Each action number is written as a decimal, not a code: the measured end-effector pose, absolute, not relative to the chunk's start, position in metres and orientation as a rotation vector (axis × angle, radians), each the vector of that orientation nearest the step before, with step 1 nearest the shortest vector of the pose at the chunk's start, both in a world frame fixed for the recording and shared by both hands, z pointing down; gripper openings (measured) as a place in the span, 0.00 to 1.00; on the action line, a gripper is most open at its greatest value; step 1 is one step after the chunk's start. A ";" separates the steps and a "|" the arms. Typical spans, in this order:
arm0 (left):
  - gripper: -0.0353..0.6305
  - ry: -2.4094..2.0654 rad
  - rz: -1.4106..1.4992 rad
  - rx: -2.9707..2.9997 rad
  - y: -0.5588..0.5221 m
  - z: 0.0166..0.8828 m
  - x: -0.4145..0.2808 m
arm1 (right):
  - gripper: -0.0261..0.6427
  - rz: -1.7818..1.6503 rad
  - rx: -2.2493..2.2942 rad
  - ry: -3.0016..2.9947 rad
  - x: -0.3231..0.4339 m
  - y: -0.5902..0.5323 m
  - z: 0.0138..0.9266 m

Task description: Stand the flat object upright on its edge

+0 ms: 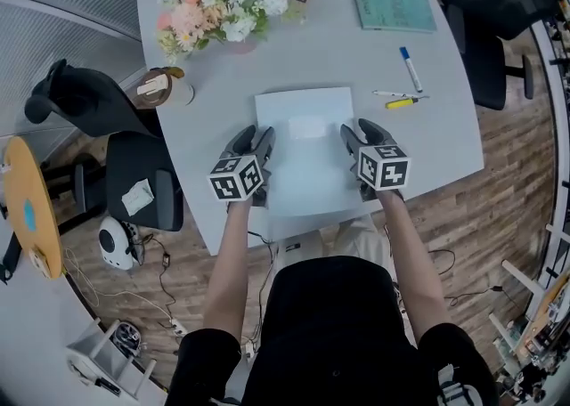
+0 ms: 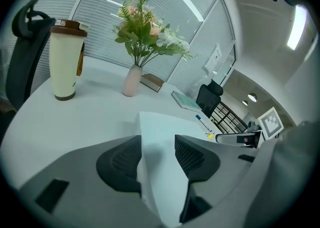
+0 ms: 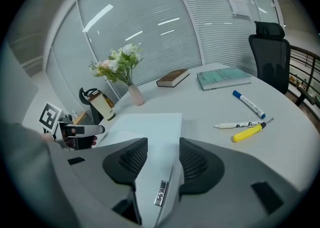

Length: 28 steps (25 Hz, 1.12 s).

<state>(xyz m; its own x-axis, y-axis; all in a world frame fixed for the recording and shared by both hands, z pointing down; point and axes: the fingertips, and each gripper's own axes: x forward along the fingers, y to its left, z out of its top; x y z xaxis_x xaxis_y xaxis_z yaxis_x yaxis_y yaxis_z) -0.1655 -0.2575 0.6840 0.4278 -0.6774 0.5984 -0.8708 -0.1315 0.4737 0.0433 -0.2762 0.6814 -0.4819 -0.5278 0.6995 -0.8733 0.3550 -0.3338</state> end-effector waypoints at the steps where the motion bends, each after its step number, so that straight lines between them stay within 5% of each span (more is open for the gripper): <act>1: 0.36 -1.314 0.297 1.864 -0.259 0.686 -0.166 | 0.34 0.964 1.218 -2.141 0.043 -0.278 0.683; 28: 0.36 -1.264 0.194 1.705 -0.271 0.715 -0.173 | 0.36 1.255 1.226 -2.007 0.043 -0.302 0.717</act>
<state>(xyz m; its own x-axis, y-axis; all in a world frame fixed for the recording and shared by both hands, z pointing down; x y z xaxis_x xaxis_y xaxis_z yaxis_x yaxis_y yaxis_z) -0.1726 -0.2715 0.7151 0.4490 -0.6496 0.6136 -0.8035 0.0070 0.5953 0.0434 -0.3019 0.7171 -0.4894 -0.4383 0.7539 -0.8697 0.1817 -0.4590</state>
